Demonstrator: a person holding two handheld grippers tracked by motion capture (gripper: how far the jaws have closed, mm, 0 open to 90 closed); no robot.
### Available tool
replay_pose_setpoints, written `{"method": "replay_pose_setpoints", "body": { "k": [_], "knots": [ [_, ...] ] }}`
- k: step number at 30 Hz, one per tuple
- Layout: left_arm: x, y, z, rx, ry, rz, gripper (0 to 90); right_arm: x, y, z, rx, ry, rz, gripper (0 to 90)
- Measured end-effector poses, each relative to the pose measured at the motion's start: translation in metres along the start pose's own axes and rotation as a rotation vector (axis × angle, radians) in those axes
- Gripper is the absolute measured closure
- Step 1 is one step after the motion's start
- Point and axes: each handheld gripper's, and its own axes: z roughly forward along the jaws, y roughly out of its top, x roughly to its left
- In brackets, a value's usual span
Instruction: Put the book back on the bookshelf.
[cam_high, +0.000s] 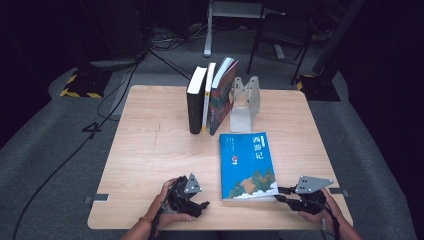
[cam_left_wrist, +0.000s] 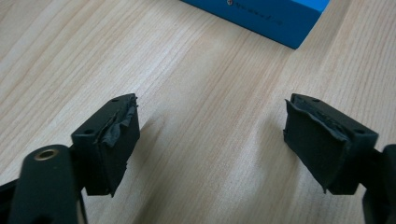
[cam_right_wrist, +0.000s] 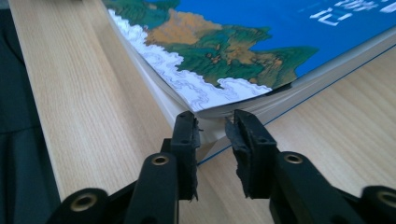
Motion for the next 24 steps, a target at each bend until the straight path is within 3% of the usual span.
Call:
{"method": "replay_pose_setpoints", "body": {
  "k": [6, 11, 16, 21, 24],
  "knots": [
    [-0.008, 0.017, -0.011, -0.098, -0.035, -0.008, 22.2, -0.002, 0.009, -0.001, -0.039, -0.014, 0.002, 72.5],
    [-0.023, 0.046, -0.006, -0.146, -0.072, 0.047, 25.3, -0.003, 0.015, -0.001, -0.071, -0.024, 0.020, 70.3],
    [-0.045, 0.075, 0.021, -0.111, -0.138, 0.116, 25.6, -0.003, 0.020, -0.002, -0.062, -0.036, 0.016, 68.2],
    [-0.058, 0.088, 0.043, -0.074, -0.136, 0.162, 26.5, -0.004, 0.018, 0.001, 0.000, -0.035, 0.002, 63.9],
    [-0.056, 0.088, 0.047, -0.076, -0.130, 0.152, 28.0, -0.005, 0.013, 0.005, 0.048, -0.027, 0.015, 59.6]
  ]
}}
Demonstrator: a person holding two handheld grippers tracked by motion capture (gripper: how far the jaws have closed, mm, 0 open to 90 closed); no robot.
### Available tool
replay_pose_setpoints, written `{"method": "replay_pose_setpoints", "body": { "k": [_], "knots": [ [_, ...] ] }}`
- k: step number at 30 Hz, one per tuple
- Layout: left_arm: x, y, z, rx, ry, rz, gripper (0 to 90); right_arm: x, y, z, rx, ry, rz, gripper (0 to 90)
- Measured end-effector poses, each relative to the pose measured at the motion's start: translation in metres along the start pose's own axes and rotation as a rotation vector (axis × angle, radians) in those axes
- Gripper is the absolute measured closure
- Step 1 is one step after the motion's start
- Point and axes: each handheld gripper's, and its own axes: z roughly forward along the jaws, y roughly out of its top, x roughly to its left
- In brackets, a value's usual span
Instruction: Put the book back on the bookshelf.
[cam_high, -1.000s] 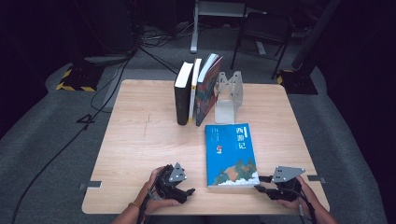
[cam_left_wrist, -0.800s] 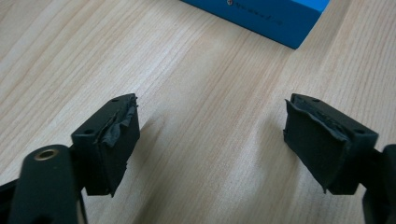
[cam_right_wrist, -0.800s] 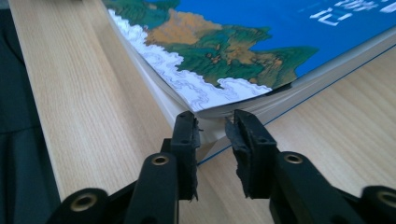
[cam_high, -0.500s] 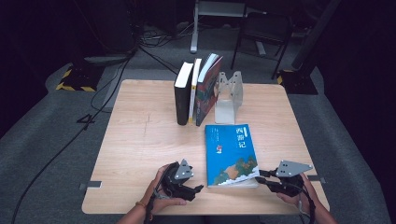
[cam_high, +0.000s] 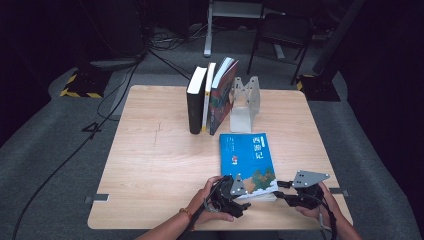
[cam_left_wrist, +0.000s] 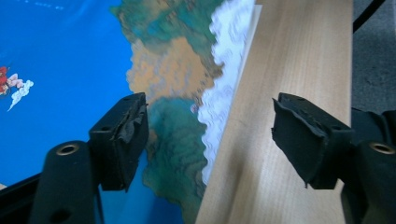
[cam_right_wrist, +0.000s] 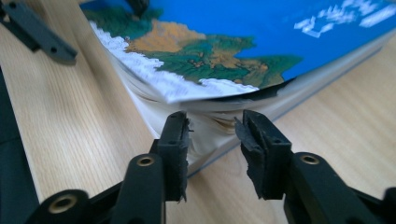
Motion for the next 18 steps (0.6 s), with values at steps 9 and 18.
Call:
{"method": "replay_pose_setpoints", "body": {
  "k": [9, 18],
  "knots": [
    [0.007, -0.004, -0.001, -0.021, 0.008, -0.017, 29.5, -0.007, -0.004, 0.003, 0.047, 0.018, 0.021, 52.4],
    [0.007, -0.005, -0.001, -0.016, 0.009, 0.010, 29.5, -0.011, -0.014, 0.004, 0.049, 0.009, 0.058, 48.4]
  ]
}}
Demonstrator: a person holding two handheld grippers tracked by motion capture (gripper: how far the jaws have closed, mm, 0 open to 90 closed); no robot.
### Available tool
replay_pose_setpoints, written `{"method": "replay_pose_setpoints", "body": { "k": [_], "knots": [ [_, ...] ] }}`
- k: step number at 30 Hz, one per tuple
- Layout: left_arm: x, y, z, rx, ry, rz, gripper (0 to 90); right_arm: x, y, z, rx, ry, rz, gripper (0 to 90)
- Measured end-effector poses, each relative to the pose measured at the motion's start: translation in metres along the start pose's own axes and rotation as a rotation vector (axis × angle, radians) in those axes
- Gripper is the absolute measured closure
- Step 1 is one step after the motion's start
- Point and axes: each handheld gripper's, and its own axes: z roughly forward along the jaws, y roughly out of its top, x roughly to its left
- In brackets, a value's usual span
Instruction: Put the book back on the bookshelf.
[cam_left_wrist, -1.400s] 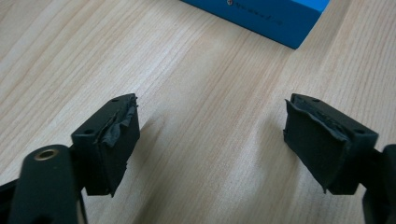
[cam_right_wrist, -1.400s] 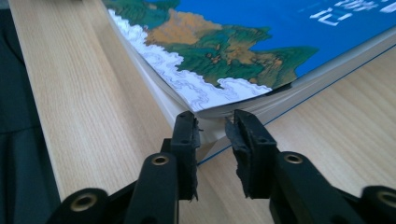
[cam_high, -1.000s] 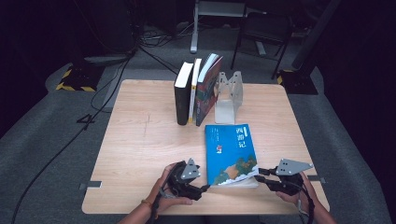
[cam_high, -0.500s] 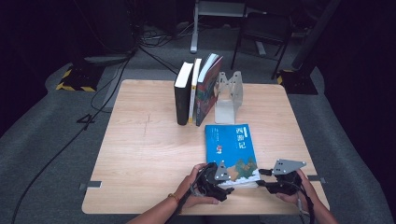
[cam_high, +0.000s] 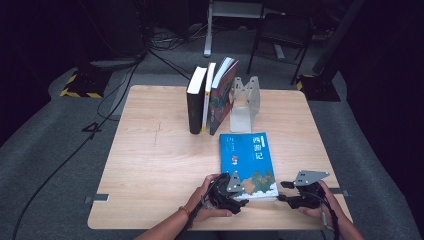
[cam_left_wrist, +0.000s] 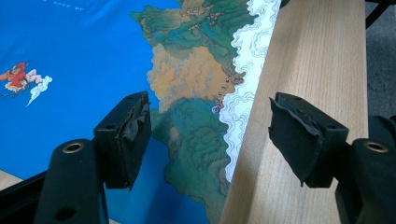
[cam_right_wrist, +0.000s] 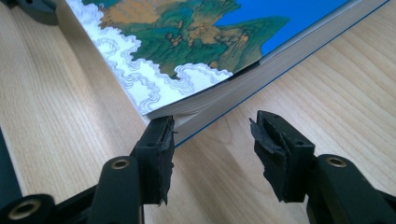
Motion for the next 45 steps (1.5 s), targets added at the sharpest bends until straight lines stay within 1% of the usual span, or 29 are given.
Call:
{"method": "replay_pose_setpoints", "body": {
  "k": [1, 3, 4, 5, 8, 9, 11, 13, 14, 16, 19, 20, 21, 23, 25, 26, 27, 28, 29, 30, 31, 32, 34, 36, 38, 40, 43, 44, 45],
  "knots": [
    [0.000, 0.000, 0.000, 0.003, -0.002, 0.007, 28.8, -0.001, 0.001, 0.000, -0.006, 0.000, 0.005, 48.1],
    [0.001, 0.001, 0.000, 0.002, -0.007, 0.000, 27.9, -0.002, 0.004, 0.000, -0.017, -0.004, -0.010, 46.0],
    [0.001, 0.001, 0.000, 0.002, -0.010, -0.002, 27.6, -0.002, 0.007, -0.002, -0.035, -0.008, -0.009, 45.9],
    [0.000, 0.002, 0.001, 0.005, -0.012, 0.002, 26.7, -0.002, 0.013, -0.005, -0.073, 0.009, -0.006, 46.1],
    [0.000, 0.004, 0.002, 0.009, -0.011, 0.001, 26.7, -0.002, 0.018, -0.006, -0.068, 0.002, -0.019, 45.1],
    [0.000, 0.006, 0.004, 0.011, -0.014, -0.003, 26.7, -0.001, 0.020, -0.006, -0.070, -0.002, -0.032, 44.8],
    [-0.002, 0.013, 0.010, 0.011, -0.017, -0.020, 27.1, -0.002, 0.024, -0.005, -0.072, -0.009, -0.037, 43.1],
    [-0.006, 0.020, 0.016, 0.017, -0.001, -0.007, 26.6, -0.002, 0.028, -0.006, -0.096, -0.010, -0.039, 43.1],
    [-0.008, 0.022, 0.018, 0.013, -0.005, -0.006, 26.5, -0.001, 0.030, -0.006, -0.104, -0.012, -0.043, 43.1],
    [-0.010, 0.024, 0.021, 0.009, 0.006, -0.009, 26.3, -0.001, 0.033, -0.007, -0.118, -0.005, -0.043, 43.0],
    [-0.010, 0.030, 0.026, -0.005, 0.023, -0.042, 27.1, -0.001, 0.037, -0.006, -0.137, -0.002, -0.050, 43.1],
    [-0.011, 0.031, 0.028, -0.006, 0.034, -0.055, 28.3, -0.001, 0.038, -0.006, -0.141, -0.001, -0.052, 43.2],
    [-0.011, 0.032, 0.029, -0.011, 0.040, -0.056, 29.5, -0.002, 0.038, -0.006, -0.143, 0.001, -0.053, 43.1],
    [-0.012, 0.035, 0.033, -0.017, 0.073, -0.069, 32.8, -0.002, 0.038, -0.005, -0.149, 0.001, -0.051, 43.0],
    [-0.013, 0.036, 0.033, -0.017, 0.110, -0.075, 42.8, -0.002, 0.038, -0.005, -0.154, 0.000, -0.049, 43.1],
    [-0.013, 0.036, 0.033, -0.017, 0.110, -0.075, 46.3, -0.002, 0.038, -0.005, -0.156, -0.001, -0.050, 43.2],
    [-0.011, 0.036, 0.031, -0.030, 0.088, -0.063, 50.2, -0.002, 0.038, -0.005, -0.159, -0.004, -0.051, 43.3],
    [-0.011, 0.036, 0.029, -0.036, 0.082, -0.055, 54.8, -0.002, 0.038, -0.005, -0.160, -0.008, -0.048, 43.3],
    [-0.012, 0.036, 0.028, -0.037, 0.084, -0.032, 59.2, -0.002, 0.038, -0.004, -0.164, -0.010, -0.044, 43.5],
    [-0.012, 0.036, 0.028, -0.037, 0.084, -0.032, 63.9, -0.002, 0.038, -0.004, -0.164, -0.010, -0.044, 43.5],
    [-0.014, 0.036, 0.026, -0.043, 0.091, -0.015, 63.9, -0.003, 0.038, -0.004, -0.169, -0.007, -0.039, 43.7],
    [-0.014, 0.036, 0.024, -0.046, 0.093, -0.005, 68.7, -0.003, 0.038, -0.004, -0.174, -0.009, -0.034, 44.0],
    [-0.013, 0.036, 0.021, -0.063, 0.092, 0.005, 73.8, -0.003, 0.037, -0.005, -0.189, -0.015, -0.032, 44.4],
    [-0.011, 0.036, 0.015, -0.071, 0.086, 0.013, 76.9, -0.003, 0.037, -0.006, -0.193, -0.022, -0.037, 43.1],
    [-0.008, 0.033, 0.008, -0.070, 0.062, 0.019, 78.1, -0.003, 0.036, -0.005, -0.193, -0.014, -0.042, 42.2],
    [-0.003, 0.025, -0.002, -0.073, 0.035, 0.035, 78.8, -0.004, 0.036, -0.004, -0.195, 0.001, -0.031, 41.7],
    [0.002, 0.013, -0.018, -0.068, 0.026, 0.055, 80.0, -0.003, 0.037, -0.002, -0.194, 0.001, -0.041, 40.9],
    [0.002, 0.013, -0.018, -0.068, 0.026, 0.055, 80.1, -0.001, 0.038, -0.001, -0.196, 0.001, -0.051, 40.6],
    [0.004, 0.008, -0.024, -0.070, 0.024, 0.058, 80.1, -0.001, 0.038, -0.001, -0.196, 0.001, -0.051, 40.6]
  ]
}}
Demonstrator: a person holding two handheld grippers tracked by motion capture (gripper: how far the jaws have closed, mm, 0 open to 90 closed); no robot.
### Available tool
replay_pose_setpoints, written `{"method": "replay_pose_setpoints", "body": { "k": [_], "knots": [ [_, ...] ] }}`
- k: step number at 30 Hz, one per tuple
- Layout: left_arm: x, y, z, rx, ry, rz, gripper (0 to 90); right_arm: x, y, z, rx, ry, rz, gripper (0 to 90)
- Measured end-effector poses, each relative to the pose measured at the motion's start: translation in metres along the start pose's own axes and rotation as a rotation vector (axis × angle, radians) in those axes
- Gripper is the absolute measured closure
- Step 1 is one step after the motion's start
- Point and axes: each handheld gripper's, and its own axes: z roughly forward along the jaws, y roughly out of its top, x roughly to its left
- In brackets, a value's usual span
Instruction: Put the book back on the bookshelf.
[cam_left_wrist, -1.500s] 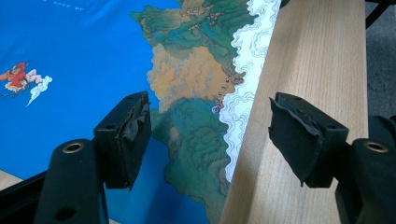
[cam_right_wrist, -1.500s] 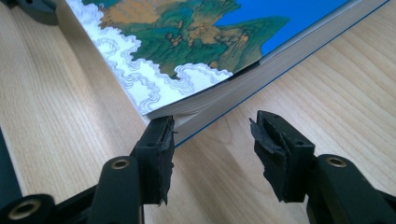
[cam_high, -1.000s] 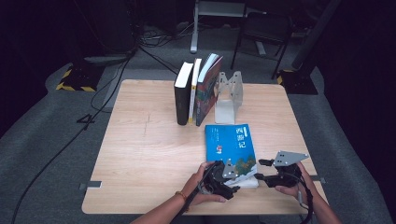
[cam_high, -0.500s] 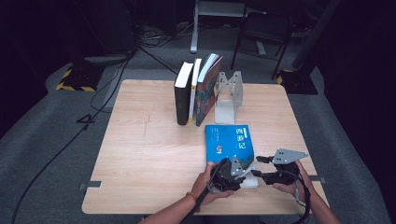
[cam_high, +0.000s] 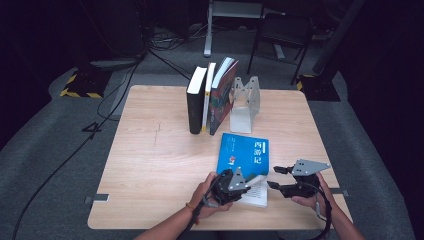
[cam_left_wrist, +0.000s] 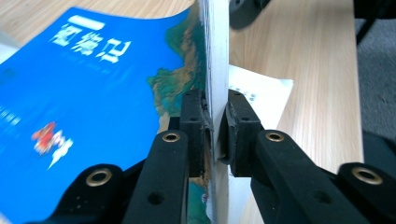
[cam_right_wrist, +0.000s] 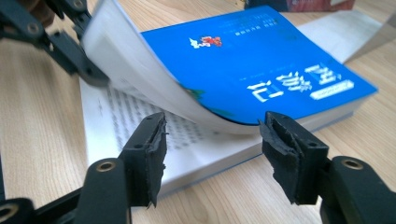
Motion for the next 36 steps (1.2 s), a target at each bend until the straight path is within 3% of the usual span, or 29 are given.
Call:
{"method": "replay_pose_setpoints", "body": {
  "k": [3, 8, 17, 21, 24, 30, 33, 36],
  "knots": [
    [0.004, -0.014, -0.021, -0.033, 0.026, 0.007, 81.2, 0.007, 0.004, 0.004, -0.004, 0.025, -0.038, 39.4],
    [0.009, -0.030, -0.040, -0.021, 0.034, 0.005, 81.8, 0.020, 0.022, 0.019, -0.027, 0.035, -0.077, 39.4],
    [0.020, -0.055, -0.064, -0.041, 0.018, -0.061, 81.4, 0.021, 0.034, 0.037, -0.040, 0.064, -0.107, 38.0],
    [0.024, -0.063, -0.073, -0.019, 0.013, -0.040, 80.7, 0.019, 0.034, 0.041, -0.040, -0.001, -0.121, 36.8],
    [0.028, -0.069, -0.078, -0.029, 0.012, -0.068, 79.8, 0.017, 0.033, 0.038, -0.056, 0.025, -0.123, 35.4],
    [0.031, -0.079, -0.081, -0.007, 0.019, -0.095, 76.8, 0.010, 0.032, 0.041, -0.051, -0.006, -0.102, 31.1],
    [0.033, -0.084, -0.084, -0.004, 0.020, -0.101, 76.0, 0.010, 0.031, 0.048, -0.018, -0.044, -0.133, 28.6],
    [0.034, -0.086, -0.085, -0.013, 0.020, -0.119, 75.6, 0.008, 0.031, 0.052, -0.001, -0.048, -0.139, 28.2]
  ]
}}
